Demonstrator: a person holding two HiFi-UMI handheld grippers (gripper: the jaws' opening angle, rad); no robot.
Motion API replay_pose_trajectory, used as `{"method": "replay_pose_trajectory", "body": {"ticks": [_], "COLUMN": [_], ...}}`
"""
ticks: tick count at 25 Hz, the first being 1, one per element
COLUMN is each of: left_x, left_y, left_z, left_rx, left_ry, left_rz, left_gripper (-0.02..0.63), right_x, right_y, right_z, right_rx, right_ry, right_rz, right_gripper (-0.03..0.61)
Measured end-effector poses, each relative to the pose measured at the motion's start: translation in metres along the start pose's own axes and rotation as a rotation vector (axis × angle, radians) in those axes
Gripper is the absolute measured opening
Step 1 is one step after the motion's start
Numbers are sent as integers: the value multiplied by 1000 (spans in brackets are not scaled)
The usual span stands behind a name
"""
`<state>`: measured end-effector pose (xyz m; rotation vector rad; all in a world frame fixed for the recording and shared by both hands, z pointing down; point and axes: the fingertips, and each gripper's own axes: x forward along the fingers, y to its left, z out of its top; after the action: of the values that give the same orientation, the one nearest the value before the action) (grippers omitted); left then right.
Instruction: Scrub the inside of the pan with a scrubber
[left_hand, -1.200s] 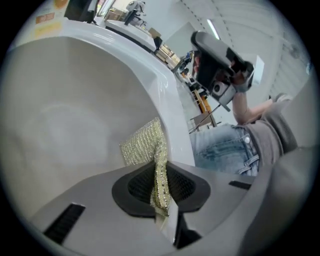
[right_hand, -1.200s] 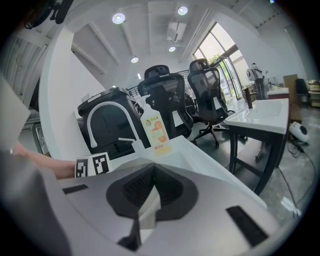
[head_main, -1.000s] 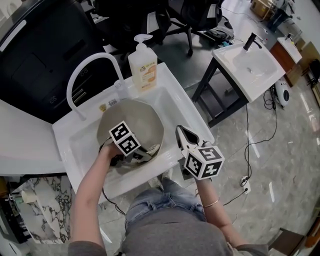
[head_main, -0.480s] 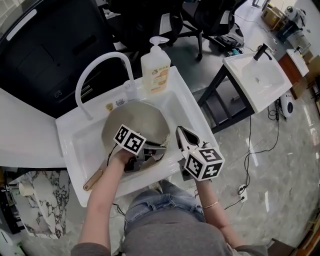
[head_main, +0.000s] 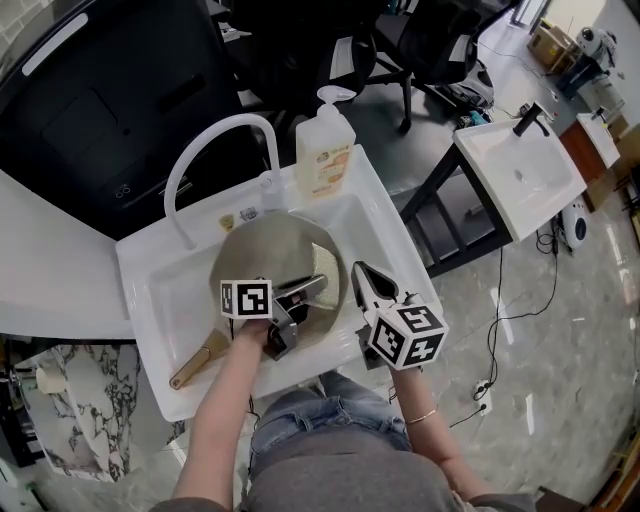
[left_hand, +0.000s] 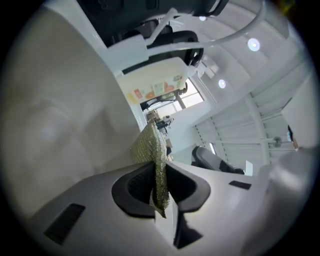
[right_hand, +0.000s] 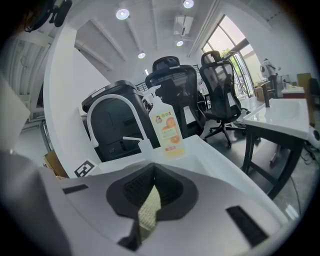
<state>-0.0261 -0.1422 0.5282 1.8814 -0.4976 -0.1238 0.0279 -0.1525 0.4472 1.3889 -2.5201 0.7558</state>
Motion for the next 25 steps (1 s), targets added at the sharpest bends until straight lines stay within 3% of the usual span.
{"method": "replay_pose_trajectory", "body": {"ticks": [4, 9, 12, 15, 17, 19, 25], "left_x": [-32, -68, -67, -46, -33, -23, -14], "left_y": [2, -6, -7, -12, -12, -1, 46], "left_z": [17, 39, 22, -12, -26, -30, -12], "left_rx": [54, 271, 417, 481, 485, 487, 417], "left_ry": [-126, -227, -80, 146, 225, 256, 236], "left_rz": [34, 171, 254, 179, 126, 139, 307], "left_gripper": [63, 63, 63, 63, 63, 62, 61], "right_x": [3, 4, 2, 1, 1, 1, 5], "right_y": [1, -3, -9, -17, -20, -22, -33], "right_z": [-1, -3, -4, -5, -5, -5, -2], "right_rx": [-6, -9, 1, 12, 19, 27, 41], "right_ry": [2, -1, -5, -9, -9, -10, -9], "right_rz": [-5, -26, -46, -66, -75, -82, -104], "right_gripper": [11, 11, 11, 11, 11, 11, 11]}}
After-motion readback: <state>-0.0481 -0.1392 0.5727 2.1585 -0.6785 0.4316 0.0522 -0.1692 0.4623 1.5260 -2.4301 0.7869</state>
